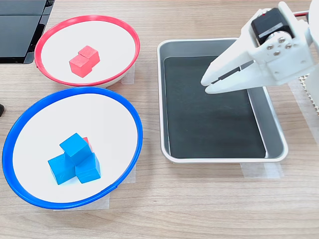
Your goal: Relocate any red block in the blue dish to the red dish, correcting any misplacement.
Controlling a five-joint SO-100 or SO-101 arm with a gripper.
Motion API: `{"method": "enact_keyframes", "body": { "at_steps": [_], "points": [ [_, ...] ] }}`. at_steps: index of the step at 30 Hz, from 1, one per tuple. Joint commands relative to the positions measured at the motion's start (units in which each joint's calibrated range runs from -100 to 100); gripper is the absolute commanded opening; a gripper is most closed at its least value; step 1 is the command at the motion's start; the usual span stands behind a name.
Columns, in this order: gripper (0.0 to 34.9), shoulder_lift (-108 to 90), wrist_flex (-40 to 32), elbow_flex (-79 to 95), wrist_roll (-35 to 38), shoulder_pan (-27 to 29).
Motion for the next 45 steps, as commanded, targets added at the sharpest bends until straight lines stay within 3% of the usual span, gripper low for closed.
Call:
{"method": "enact_keyframes", "body": {
  "at_steps": [1, 45],
  "points": [
    [0.4, -0.34, 0.11, 0.00, -0.10, 0.32],
    [0.4, -0.34, 0.11, 0.00, -0.10, 0.32]
  ]
}}
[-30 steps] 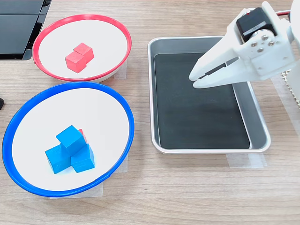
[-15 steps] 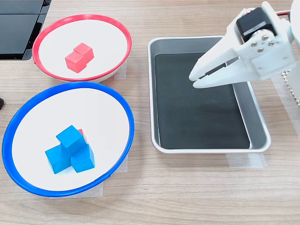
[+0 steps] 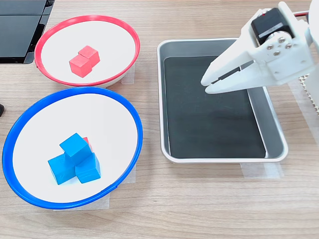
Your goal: Relocate any red block in the blue dish to the red dish, correcting any misplacement.
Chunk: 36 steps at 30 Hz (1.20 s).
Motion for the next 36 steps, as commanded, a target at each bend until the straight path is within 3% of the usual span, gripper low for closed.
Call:
{"method": "enact_keyframes", "body": {
  "at_steps": [1, 10, 17, 27, 36],
  "points": [
    [0.4, -0.34, 0.11, 0.00, -0.10, 0.32],
    [0.4, 0.09, 0.11, 0.00, 0.24, -0.24],
    [0.3, 11.60, -0.46, -8.19, 4.59, -0.62],
    [0.3, 45.71, 3.75, -41.60, 9.77, 0.32],
    [1.7, 78.47, 9.52, -80.93, 8.60, 1.26]
  ]
}}
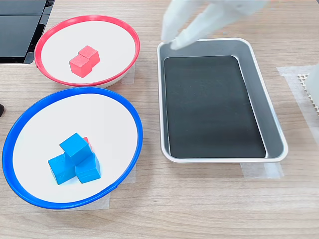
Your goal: Relocate any red block in the blue dish to the red dish, correcting any misplacement.
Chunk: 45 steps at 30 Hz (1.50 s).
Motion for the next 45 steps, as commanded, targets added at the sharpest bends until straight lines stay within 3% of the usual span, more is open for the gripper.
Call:
{"method": "enact_keyframes", "body": {
  "at_steps": [1, 5, 10, 26, 39, 45],
  "points": [
    [2.6, 16.06, 1.37, -22.23, -1.61, 0.65],
    [5.1, 29.54, 1.29, -36.07, -4.05, 1.40],
    [4.6, 42.33, 2.61, -49.08, -7.18, 2.16],
    [4.9, 53.50, 7.56, -57.37, -9.47, -1.99],
    [12.2, 63.99, 7.31, -65.47, -9.28, -3.96],
    [12.6, 66.89, 6.16, -66.38, -9.08, -3.87]
  ]
}}
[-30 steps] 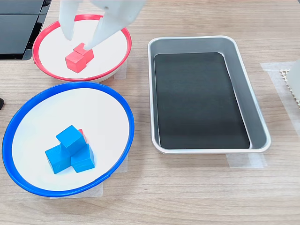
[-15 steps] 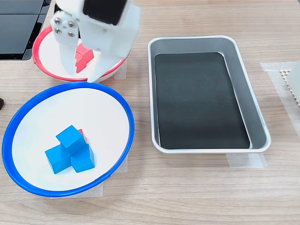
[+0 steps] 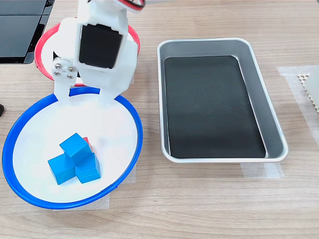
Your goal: Relocate any red block in the blue dish to the red dish, correcting any misplacement.
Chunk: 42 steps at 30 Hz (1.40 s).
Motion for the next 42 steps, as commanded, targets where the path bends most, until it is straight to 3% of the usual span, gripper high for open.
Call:
{"method": "enact_keyframes", "body": {
  "at_steps": [1, 22, 42],
  "points": [
    [12.5, 0.65, -1.10, -2.95, 0.34, -0.43],
    [13.7, 3.04, -1.10, -2.22, 0.68, -6.64],
    [14.1, 4.49, -2.34, -1.31, 0.59, -7.67]
  ]
}}
